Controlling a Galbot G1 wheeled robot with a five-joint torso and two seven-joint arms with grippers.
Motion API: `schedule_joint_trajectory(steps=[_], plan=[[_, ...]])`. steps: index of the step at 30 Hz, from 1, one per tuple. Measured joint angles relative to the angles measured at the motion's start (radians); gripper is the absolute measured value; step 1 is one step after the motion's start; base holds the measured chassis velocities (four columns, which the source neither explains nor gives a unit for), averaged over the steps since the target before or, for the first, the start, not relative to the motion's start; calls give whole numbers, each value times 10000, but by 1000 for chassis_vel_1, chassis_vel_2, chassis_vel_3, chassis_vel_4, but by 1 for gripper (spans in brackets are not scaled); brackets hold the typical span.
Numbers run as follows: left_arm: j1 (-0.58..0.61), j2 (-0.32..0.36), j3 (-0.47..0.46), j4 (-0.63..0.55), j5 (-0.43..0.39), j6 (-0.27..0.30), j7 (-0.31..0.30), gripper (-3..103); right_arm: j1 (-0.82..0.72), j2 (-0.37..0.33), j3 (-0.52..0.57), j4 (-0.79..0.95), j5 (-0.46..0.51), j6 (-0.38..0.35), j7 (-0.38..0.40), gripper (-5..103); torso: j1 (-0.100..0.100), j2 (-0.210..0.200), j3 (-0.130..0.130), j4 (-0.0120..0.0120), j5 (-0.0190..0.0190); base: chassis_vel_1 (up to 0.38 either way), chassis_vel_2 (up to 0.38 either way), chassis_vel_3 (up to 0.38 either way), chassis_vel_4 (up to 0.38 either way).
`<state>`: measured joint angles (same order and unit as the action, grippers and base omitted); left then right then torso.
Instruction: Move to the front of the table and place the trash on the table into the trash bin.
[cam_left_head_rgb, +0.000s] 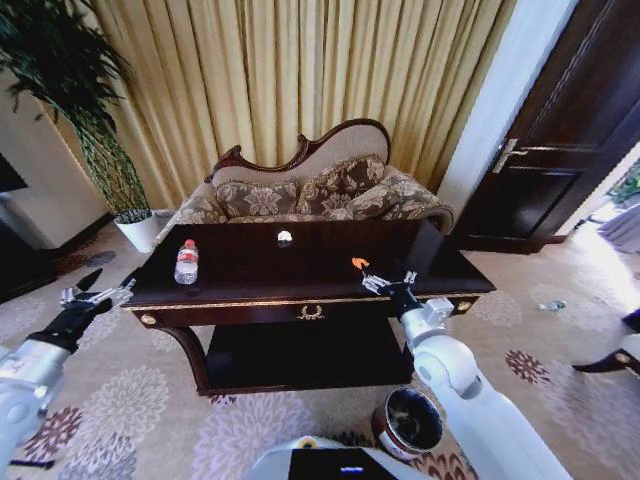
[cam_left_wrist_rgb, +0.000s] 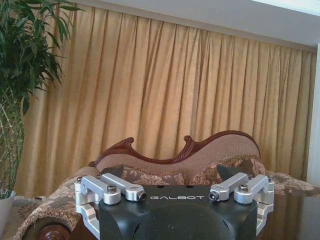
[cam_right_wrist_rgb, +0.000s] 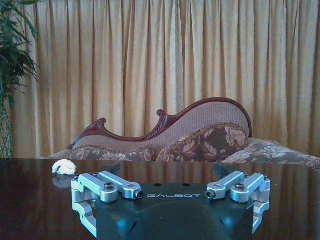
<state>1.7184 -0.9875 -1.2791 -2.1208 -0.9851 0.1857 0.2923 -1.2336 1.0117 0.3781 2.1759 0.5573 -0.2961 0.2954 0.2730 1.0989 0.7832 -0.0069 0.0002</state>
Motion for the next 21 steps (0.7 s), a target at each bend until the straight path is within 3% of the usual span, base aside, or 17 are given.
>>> schedule_joint_trajectory(steps=[4,14,21], plan=[[-48,-184,7,-44,74,25,-4,100,686,-690,-77,-254,719,-438,105,100,2,-1,1,0,0,0,0,0,0],[-96,-729,164,-320,314,219,-135,100,1770,-1913,-534,-1557,2110,-924,-970,100,1,-1,1,-1,-1,0,0,0,0],[-94,-900,246,-419,437,298,-308,100,2856,-1905,-1392,-2610,2378,-1034,-1105,100,1,-1,1,0,-2,0,0,0,0]])
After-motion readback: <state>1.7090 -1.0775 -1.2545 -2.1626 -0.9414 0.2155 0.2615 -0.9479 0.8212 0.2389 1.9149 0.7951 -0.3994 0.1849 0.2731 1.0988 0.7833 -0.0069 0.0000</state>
